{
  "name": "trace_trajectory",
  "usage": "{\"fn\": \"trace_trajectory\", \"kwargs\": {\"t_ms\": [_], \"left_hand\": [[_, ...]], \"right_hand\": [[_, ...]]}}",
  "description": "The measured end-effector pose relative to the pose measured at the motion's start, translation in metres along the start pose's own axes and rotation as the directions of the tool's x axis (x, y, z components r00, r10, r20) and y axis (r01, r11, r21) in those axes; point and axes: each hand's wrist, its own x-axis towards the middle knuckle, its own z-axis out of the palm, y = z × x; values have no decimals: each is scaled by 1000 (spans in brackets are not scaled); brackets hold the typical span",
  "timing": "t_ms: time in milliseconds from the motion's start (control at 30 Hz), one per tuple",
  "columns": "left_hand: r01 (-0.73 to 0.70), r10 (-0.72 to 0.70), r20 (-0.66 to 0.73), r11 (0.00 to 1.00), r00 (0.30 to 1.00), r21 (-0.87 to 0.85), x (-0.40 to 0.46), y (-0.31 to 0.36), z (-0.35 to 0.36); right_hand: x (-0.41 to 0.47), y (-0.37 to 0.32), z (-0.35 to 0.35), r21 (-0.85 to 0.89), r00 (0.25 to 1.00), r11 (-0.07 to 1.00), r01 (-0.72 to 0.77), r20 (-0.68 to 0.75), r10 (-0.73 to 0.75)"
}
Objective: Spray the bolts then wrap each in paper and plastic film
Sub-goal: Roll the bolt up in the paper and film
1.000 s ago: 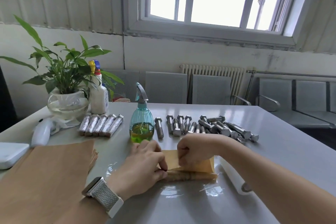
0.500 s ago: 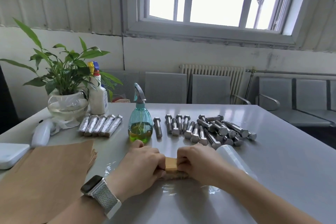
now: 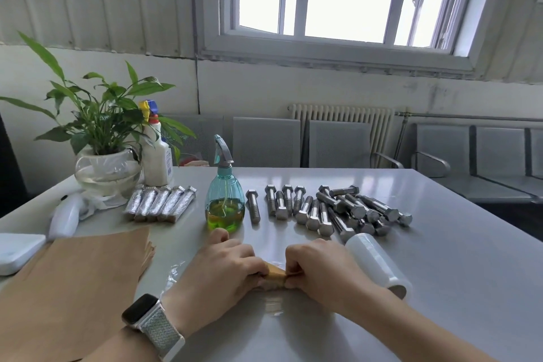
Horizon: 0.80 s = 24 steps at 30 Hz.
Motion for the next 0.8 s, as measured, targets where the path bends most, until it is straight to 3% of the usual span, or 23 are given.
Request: {"fn": "trace_trajectory", "kwargs": {"t_ms": [167, 333, 467, 567, 700, 800], "left_hand": [[32, -34, -32, 996, 999, -82, -1, 1, 0], [27, -27, -4, 1000, 1000, -14, 0, -2, 4], [53, -52, 60, 998, 997, -27, 3, -4, 3], [160, -152, 132, 986, 980, -53, 9, -2, 0], [440, -414, 168, 880, 895, -177, 21, 4, 2], [517, -480, 244, 848, 843, -116, 28, 4, 2]], "right_hand": [[-9, -6, 2, -9, 998, 1000, 10, -66, -11], [-19, -11, 1, -51, 981, 995, 88, -169, -96], [-26, -16, 1, -231, 951, 969, 92, -267, -154], [-29, -17, 5, -261, 940, 961, 91, -295, -169], [-33, -12, 14, -249, 920, 960, 128, -332, -208], [-34, -12, 17, -264, 910, 954, 143, -343, -232]]}}
